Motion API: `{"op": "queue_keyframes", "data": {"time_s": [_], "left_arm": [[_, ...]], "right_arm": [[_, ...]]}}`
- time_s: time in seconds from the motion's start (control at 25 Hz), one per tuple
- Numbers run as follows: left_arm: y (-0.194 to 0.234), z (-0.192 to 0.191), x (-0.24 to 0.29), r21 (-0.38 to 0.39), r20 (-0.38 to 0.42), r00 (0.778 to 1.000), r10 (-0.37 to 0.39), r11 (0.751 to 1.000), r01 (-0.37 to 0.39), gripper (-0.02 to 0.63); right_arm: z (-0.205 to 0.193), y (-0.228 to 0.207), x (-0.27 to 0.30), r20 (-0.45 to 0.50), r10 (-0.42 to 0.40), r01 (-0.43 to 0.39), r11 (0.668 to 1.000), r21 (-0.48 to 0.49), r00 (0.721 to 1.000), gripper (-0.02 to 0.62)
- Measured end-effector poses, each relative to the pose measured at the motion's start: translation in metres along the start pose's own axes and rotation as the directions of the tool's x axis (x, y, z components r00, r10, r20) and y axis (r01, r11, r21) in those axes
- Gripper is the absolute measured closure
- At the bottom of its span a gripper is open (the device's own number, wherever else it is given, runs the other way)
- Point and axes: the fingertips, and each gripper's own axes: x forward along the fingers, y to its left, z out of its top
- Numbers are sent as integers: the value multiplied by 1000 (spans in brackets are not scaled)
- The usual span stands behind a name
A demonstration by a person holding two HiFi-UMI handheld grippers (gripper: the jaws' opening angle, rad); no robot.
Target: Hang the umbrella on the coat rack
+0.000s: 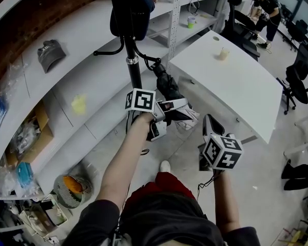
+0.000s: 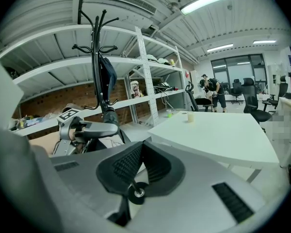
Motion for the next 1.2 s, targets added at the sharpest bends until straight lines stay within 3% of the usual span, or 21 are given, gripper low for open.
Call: {"op": "queue_keyframes", "data": {"time_s": [0.32,0.64,1.2], "left_arm": [[23,-10,-8,14,-17,996,85,996,-85,407],[54,-14,-20,81,-15,976,215,974,-214,407],[92,-9,-36,196,11,915,404,896,-399,407]], "right_arm": [[-4,3,2,-11,3,-3,1000,-3,1000,577],[-9,4,5,-25,8,-8,1000,-7,1000,577],[-16,14,17,-56,32,-33,999,-19,998,577]]}}
